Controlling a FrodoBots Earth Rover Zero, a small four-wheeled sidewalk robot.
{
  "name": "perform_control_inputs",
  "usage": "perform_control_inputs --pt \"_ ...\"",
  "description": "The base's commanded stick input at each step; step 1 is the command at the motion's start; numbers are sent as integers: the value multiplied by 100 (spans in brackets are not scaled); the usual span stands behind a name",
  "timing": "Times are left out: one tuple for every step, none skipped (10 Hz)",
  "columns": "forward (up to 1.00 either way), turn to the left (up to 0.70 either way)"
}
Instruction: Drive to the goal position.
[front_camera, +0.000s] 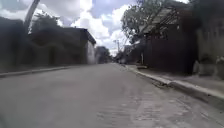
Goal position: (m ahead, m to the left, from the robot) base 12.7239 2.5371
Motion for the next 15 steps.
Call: perform_control_inputs --pt "100 0" --pt "100 0" --pt "100 0" --pt "100 0" --pt "100 0" --pt "100 0" --pt "100 0" --pt "100 -19" --pt "100 -40" --pt "100 -40" --pt "100 -30" --pt "100 -13" --pt "100 0" --pt "100 0" --pt "100 0"
